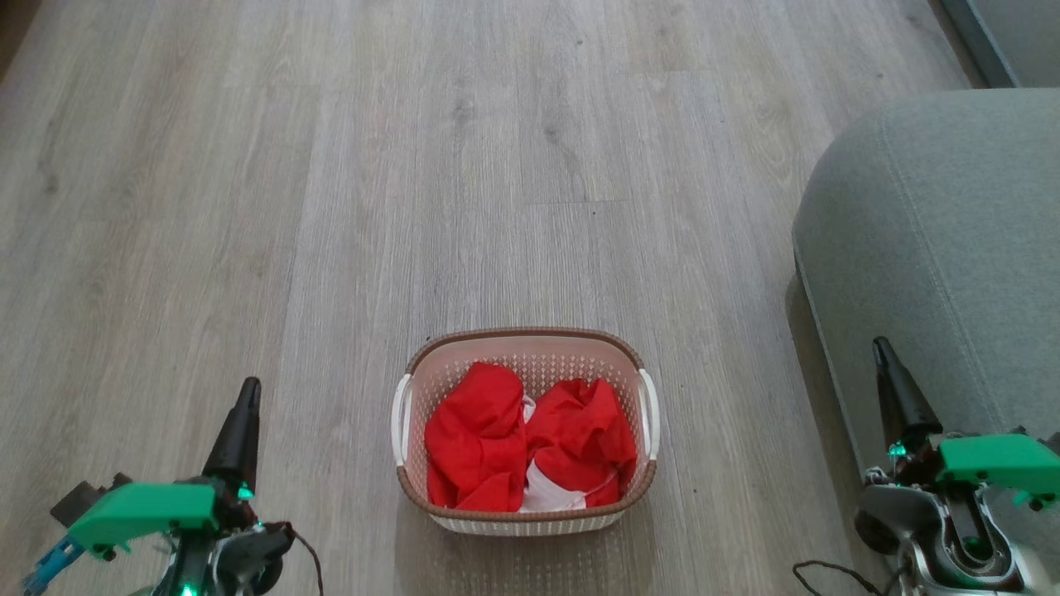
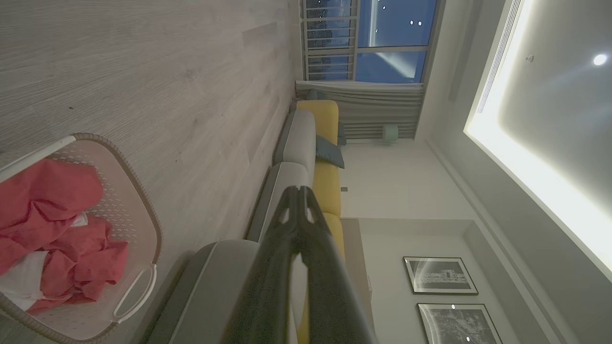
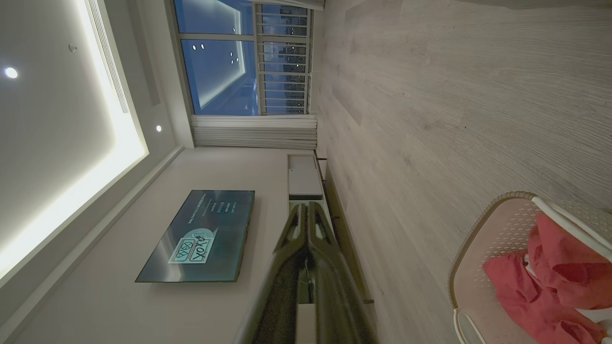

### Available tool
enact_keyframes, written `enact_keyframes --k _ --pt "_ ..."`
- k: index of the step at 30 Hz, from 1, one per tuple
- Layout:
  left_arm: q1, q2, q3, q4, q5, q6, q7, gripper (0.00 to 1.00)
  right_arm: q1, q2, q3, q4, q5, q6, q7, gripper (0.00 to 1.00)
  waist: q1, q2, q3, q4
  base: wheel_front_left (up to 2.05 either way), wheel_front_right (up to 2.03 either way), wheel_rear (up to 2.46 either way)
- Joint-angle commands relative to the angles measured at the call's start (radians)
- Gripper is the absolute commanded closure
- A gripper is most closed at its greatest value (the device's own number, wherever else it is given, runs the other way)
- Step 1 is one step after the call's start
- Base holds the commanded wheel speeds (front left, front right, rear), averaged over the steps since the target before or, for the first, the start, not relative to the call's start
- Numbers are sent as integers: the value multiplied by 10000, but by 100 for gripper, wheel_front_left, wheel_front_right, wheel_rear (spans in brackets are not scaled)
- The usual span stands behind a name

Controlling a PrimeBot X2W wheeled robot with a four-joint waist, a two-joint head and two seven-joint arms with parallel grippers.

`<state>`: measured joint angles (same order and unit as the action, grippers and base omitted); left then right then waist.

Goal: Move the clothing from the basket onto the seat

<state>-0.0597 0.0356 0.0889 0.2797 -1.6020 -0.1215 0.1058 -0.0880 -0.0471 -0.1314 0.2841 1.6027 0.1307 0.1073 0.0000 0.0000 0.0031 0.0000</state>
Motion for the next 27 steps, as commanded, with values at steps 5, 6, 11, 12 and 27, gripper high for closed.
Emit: enact_keyframes --k 5,6,11,12,27 --pt "-483 146 245 -348 -70 -92 72 100 -199 -31 180 -393 62 0 56 100 0 0 0 0 0 0 0" --pt "-483 146 245 -348 -70 -92 72 100 -199 -31 180 -393 62 0 56 100 0 0 0 0 0 0 0" --pt "-483 146 245 -348 -70 -92 72 100 -199 -31 180 -393 62 0 56 100 0 0 0 0 0 0 0" --pt "-483 146 245 -348 -70 -92 72 100 -199 -31 180 -393 62 0 56 100 0 0 0 0 0 0 0" --pt "-483 146 245 -348 -70 -92 72 100 -199 -31 180 -393 62 0 56 100 0 0 0 0 0 0 0"
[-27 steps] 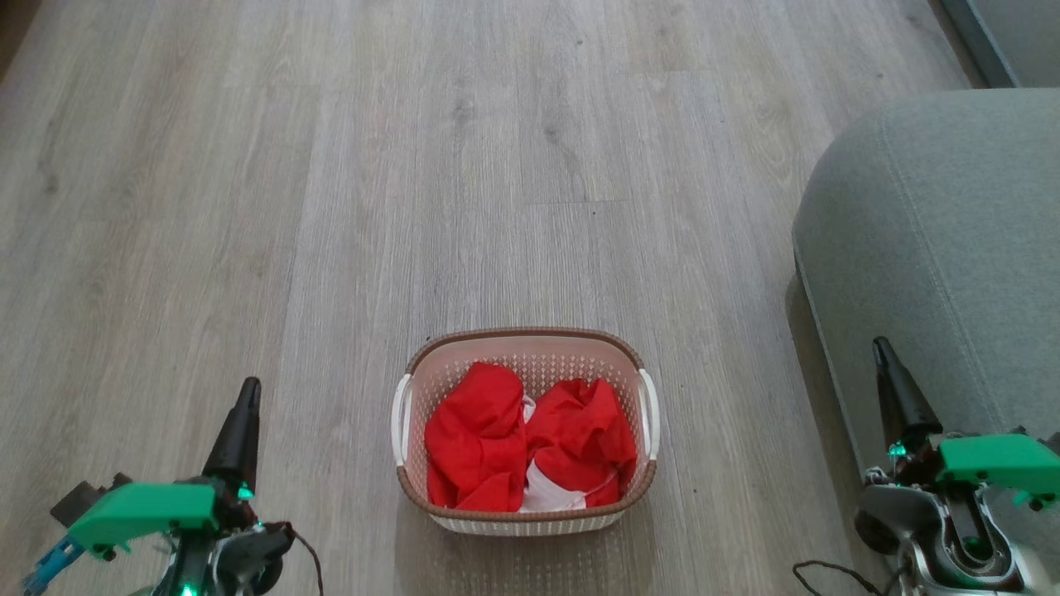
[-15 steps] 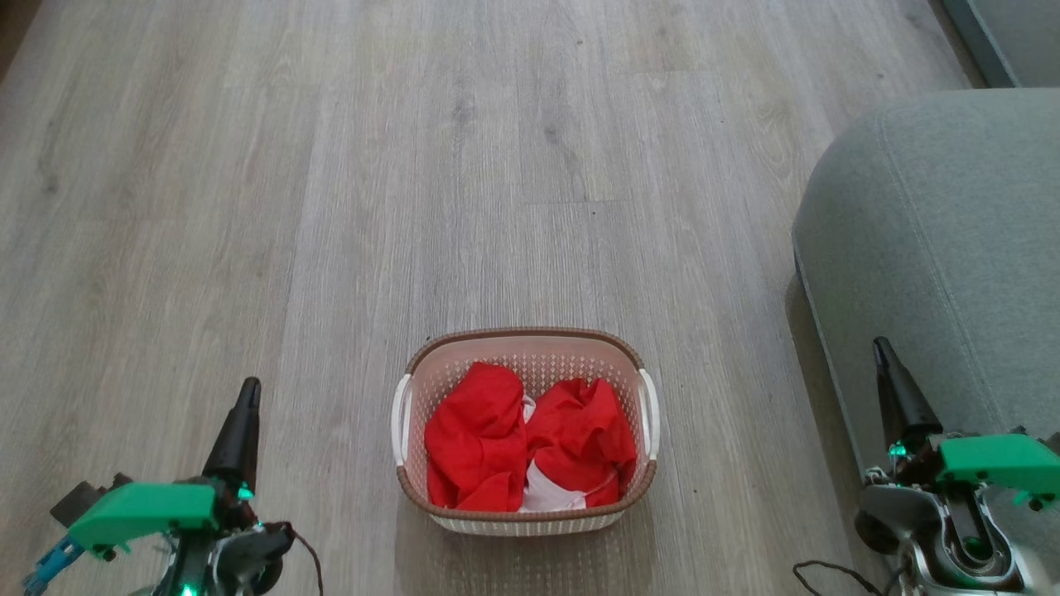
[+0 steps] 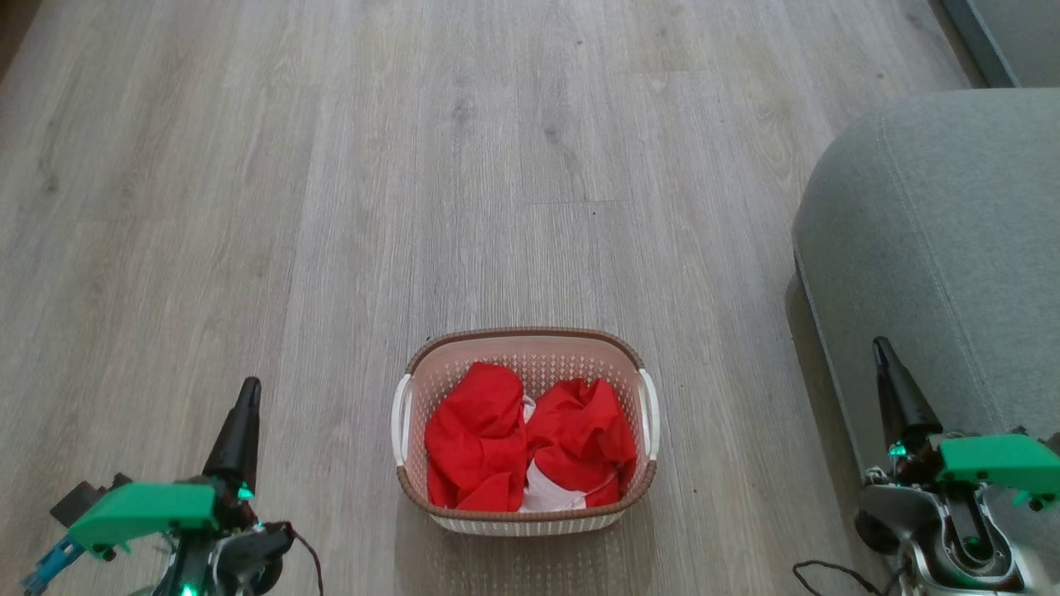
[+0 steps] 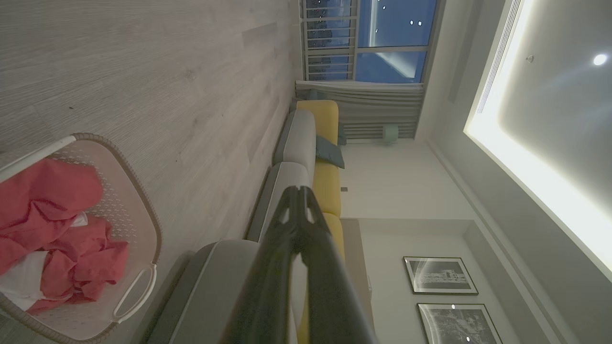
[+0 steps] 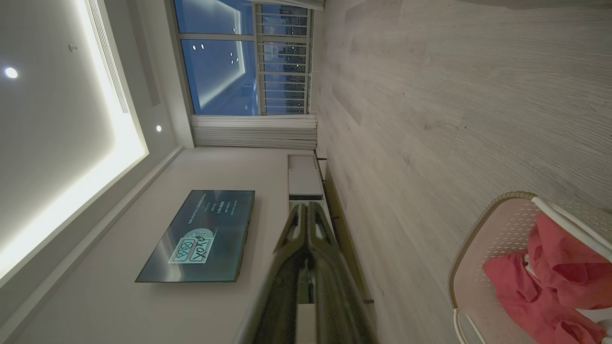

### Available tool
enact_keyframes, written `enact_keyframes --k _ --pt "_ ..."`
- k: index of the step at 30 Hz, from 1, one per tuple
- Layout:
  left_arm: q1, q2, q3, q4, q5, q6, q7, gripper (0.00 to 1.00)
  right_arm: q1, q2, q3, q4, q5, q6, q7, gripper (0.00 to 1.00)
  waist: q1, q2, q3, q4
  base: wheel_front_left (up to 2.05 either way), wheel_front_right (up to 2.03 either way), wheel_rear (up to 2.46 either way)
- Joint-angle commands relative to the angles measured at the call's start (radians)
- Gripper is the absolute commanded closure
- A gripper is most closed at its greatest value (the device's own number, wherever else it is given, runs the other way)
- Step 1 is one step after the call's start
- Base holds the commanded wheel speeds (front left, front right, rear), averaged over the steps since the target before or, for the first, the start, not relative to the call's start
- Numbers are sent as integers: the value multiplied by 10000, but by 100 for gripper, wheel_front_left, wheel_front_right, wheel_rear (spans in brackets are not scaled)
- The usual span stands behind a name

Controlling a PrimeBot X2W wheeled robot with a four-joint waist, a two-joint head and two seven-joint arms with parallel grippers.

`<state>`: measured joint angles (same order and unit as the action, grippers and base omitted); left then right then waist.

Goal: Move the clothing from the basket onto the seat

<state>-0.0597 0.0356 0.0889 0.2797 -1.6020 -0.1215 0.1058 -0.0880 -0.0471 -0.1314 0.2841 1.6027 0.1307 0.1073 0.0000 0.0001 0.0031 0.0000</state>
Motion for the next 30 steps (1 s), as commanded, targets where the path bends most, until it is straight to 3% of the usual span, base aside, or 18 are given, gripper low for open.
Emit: enact_keyframes --k 1,30 --pt "-483 146 245 -348 -70 -92 72 100 -199 -31 180 -393 62 0 56 100 0 -1 0 0 0 0 0" --pt "-483 146 245 -348 -70 -92 72 100 -199 -31 180 -393 62 0 56 100 0 -1 0 0 0 0 0"
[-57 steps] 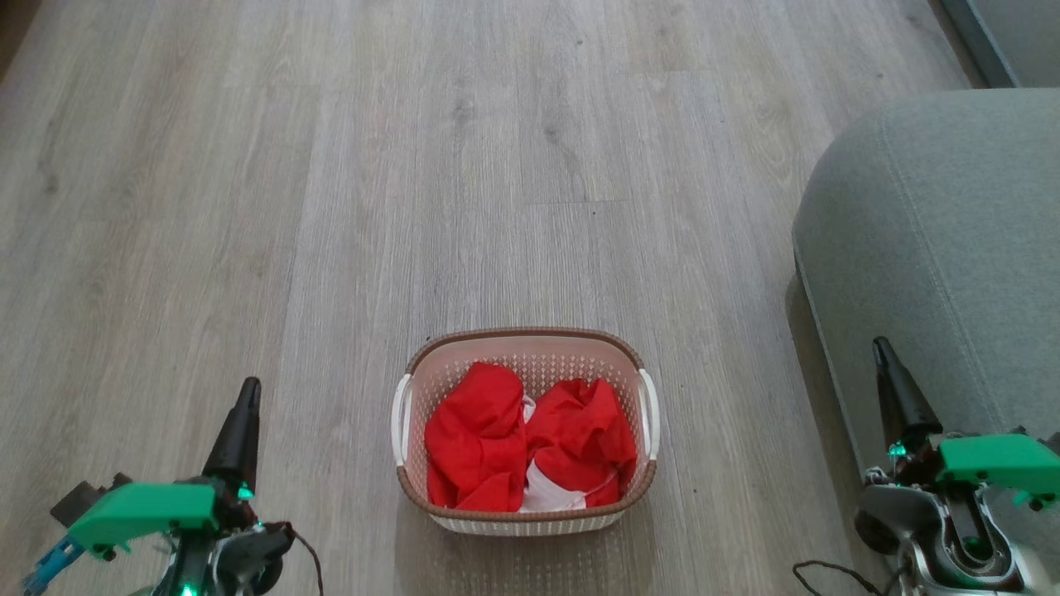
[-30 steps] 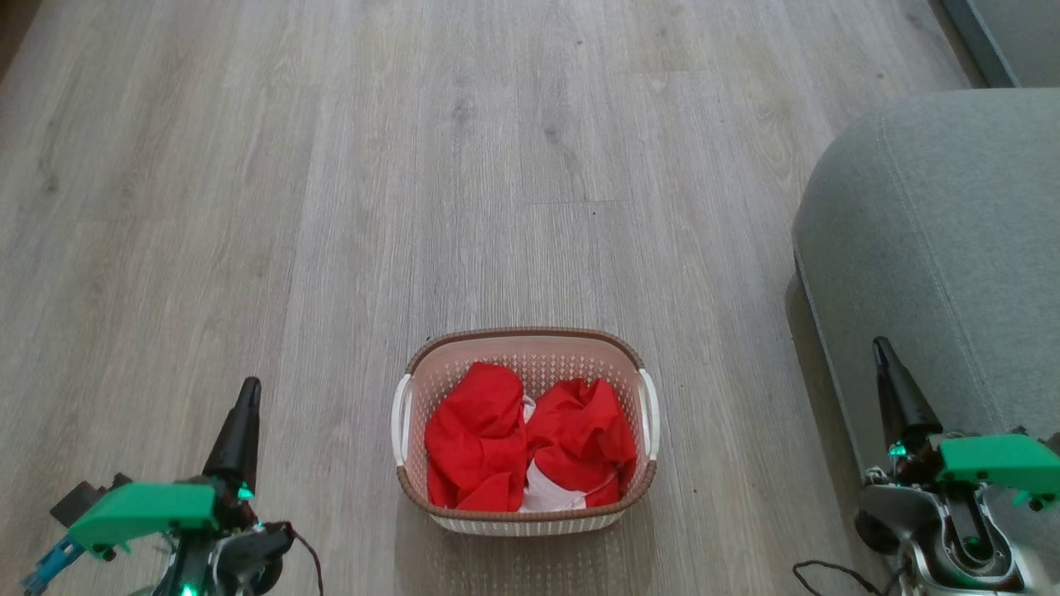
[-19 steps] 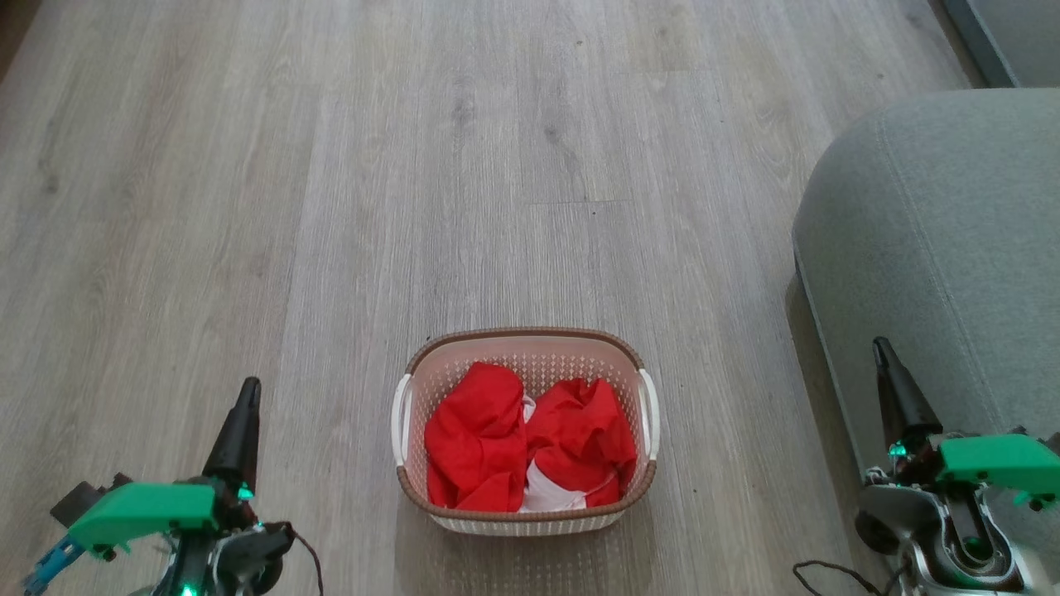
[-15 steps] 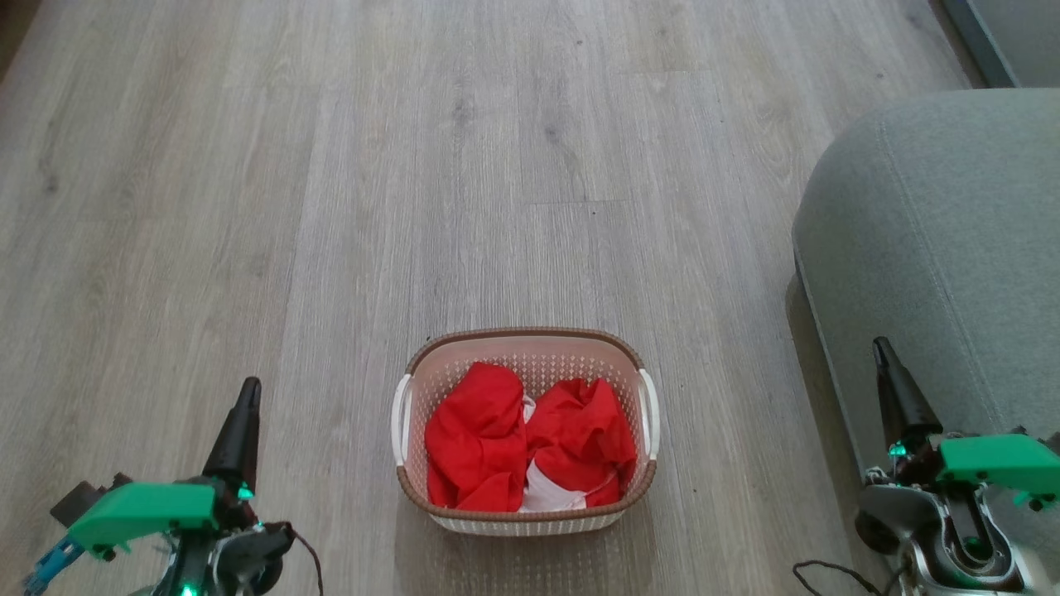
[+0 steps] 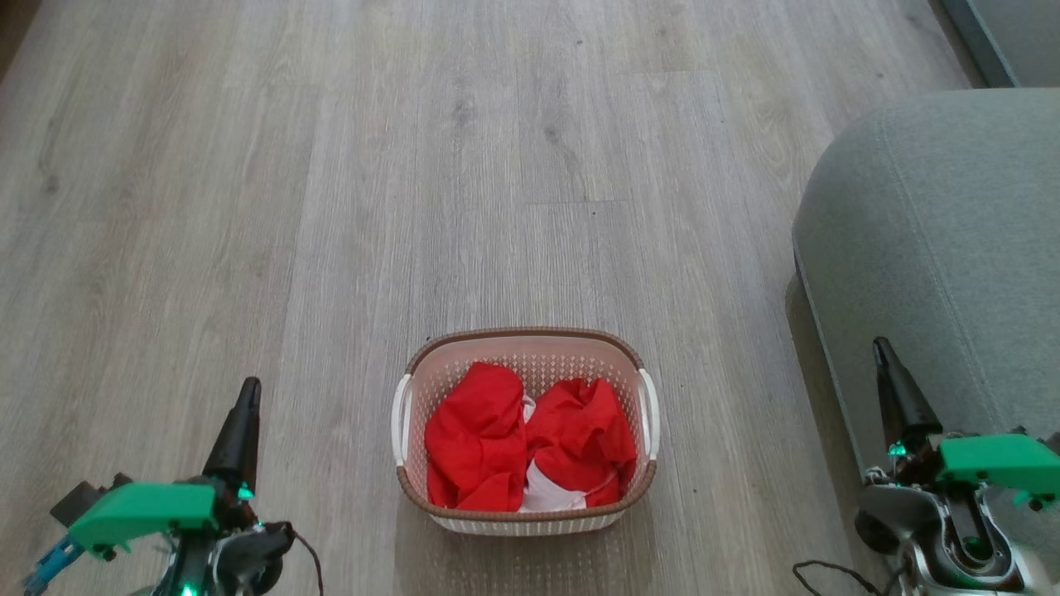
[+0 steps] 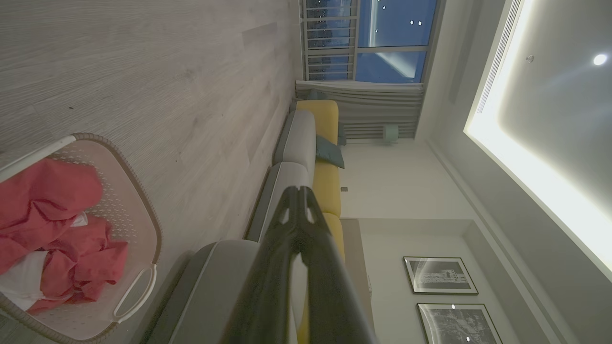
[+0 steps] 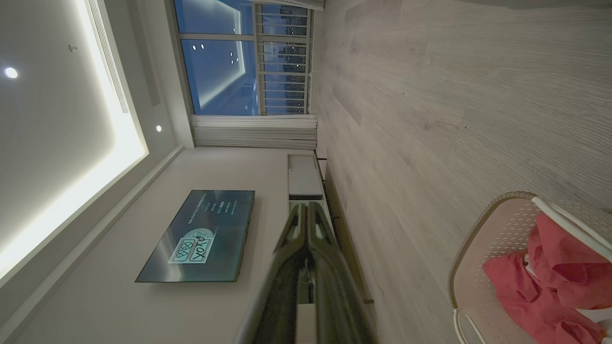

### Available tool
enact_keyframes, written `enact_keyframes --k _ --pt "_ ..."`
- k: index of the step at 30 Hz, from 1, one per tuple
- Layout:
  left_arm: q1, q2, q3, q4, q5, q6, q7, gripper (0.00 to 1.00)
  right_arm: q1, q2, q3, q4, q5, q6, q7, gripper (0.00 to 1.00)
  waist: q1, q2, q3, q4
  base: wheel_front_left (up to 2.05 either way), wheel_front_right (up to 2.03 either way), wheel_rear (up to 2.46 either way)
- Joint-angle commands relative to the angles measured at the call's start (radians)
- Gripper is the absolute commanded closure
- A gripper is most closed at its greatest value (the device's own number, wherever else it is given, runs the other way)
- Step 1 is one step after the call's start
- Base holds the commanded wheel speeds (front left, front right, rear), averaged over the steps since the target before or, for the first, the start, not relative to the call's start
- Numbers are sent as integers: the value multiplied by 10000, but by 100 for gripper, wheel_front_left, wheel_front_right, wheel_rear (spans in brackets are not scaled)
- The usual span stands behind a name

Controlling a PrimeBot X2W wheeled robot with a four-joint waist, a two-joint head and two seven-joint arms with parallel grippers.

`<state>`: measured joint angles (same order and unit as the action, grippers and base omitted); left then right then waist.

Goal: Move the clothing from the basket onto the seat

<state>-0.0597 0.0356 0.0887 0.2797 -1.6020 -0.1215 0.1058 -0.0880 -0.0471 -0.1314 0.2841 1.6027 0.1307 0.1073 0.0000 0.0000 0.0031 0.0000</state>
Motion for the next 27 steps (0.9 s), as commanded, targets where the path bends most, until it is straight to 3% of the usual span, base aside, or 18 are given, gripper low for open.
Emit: enact_keyframes --k 1,2,3,4,5,16,27 --pt "-483 146 247 -348 -70 -92 72 100 -199 -31 180 -393 62 0 56 100 0 0 0 0 0 0 0" --pt "2 -7 3 32 3 13 -5 0 -3 2 7 43 -2 0 -2 0 0 0 0 0 0 0 0" --pt "34 -15 3 146 3 13 -16 100 4 7 20 181 -3 2 -3 100 0 0 1 0 0 0 0" --pt "111 -28 3 295 4 15 -16 100 47 21 34 347 -4 2 -4 100 0 0 2 0 0 0 0" --pt "231 -37 1 453 4 15 -17 0 128 42 48 516 -4 2 -4 0 0 0 4 0 0 0 0" --pt "-47 107 -159 667 373 6 -319 0 -235 -74 472 713 -341 2 -295 0 0 0 40 -15 0 0 0" --pt "-406 207 -171 724 1652 -2 -615 0 -766 -232 868 953 -1406 2 -608 0 0 0 90 -26 0 0 0"
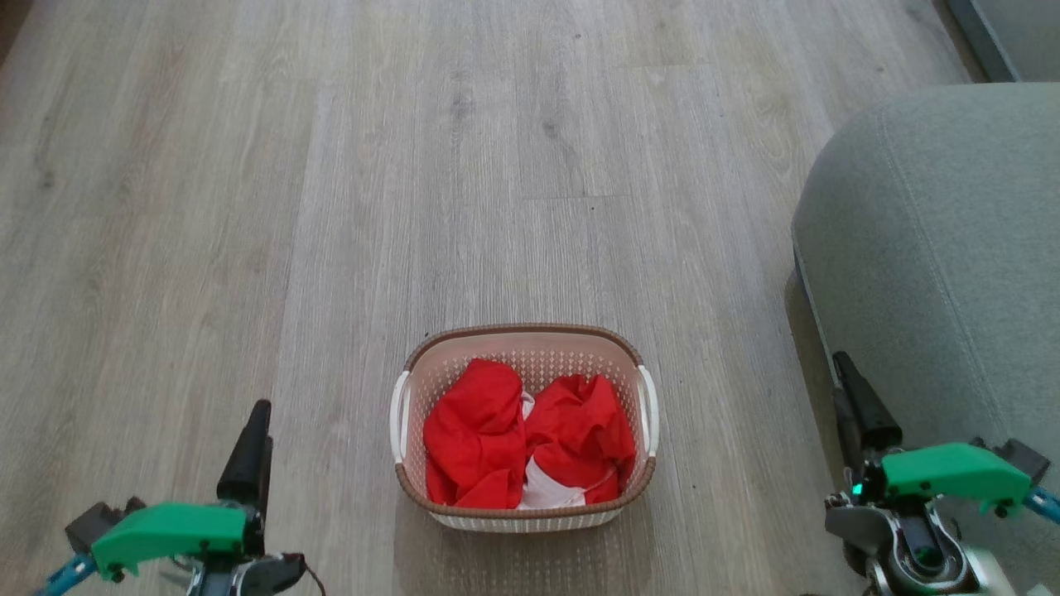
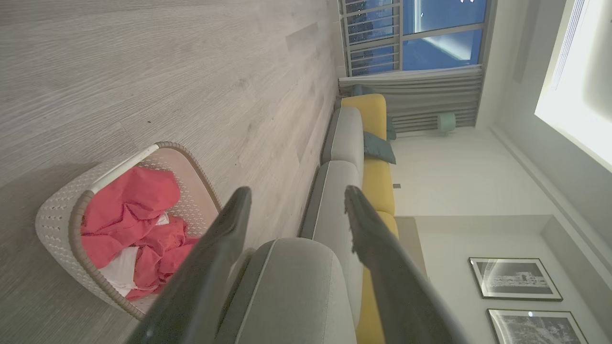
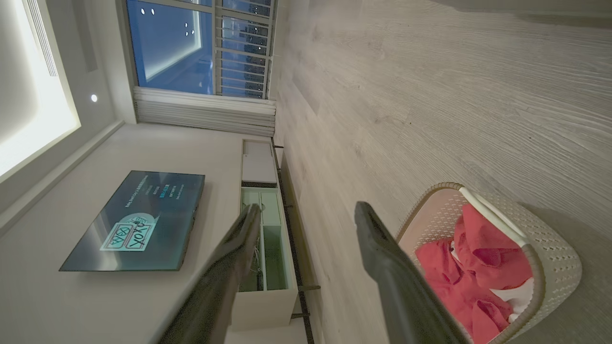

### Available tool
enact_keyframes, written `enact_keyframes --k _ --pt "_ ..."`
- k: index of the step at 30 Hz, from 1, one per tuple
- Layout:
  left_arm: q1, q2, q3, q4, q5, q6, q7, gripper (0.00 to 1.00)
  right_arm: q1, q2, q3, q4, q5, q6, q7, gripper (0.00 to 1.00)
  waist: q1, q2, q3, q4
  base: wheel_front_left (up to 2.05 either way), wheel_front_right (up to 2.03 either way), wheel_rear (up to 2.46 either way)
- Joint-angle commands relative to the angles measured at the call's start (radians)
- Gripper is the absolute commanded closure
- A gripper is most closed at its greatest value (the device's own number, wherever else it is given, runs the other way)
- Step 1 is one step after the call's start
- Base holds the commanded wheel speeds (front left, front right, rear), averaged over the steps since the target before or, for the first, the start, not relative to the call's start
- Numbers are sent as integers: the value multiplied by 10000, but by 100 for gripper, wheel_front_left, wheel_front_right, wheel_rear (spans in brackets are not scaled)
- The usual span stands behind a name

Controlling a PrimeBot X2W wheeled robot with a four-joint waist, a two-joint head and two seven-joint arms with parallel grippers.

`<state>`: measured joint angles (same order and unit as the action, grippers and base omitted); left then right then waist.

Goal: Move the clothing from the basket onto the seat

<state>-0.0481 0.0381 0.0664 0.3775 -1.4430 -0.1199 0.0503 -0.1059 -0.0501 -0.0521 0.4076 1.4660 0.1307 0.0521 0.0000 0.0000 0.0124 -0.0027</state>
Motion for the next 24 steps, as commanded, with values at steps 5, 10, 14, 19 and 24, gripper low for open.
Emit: enact_keyframes --k 5,10,14,19,24 --pt "-676 212 50 -232 893 -22 -208 0 -813 -226 199 -181 -822 2 -204 0 0 0 23 -7 0 0 0" --pt "-822 255 32 -239 1752 -26 -354 0 -1004 -239 288 -109 -1667 2 -351 0 0 0 50 -14 0 0 0" --pt "-940 289 38 -262 2416 -30 -471 0 -1139 -229 391 -47 -2263 1 -469 0 0 0 75 -22 0 0 0" --pt "-1079 303 74 -325 3206 -31 -618 0 -1350 -241 516 76 -2927 1 -617 0 0 0 111 -36 0 0 0" --pt "-1224 311 113 -329 3907 -34 -764 0 -1584 -248 652 206 -3538 1 -764 0 0 0 126 -53 0 0 0"
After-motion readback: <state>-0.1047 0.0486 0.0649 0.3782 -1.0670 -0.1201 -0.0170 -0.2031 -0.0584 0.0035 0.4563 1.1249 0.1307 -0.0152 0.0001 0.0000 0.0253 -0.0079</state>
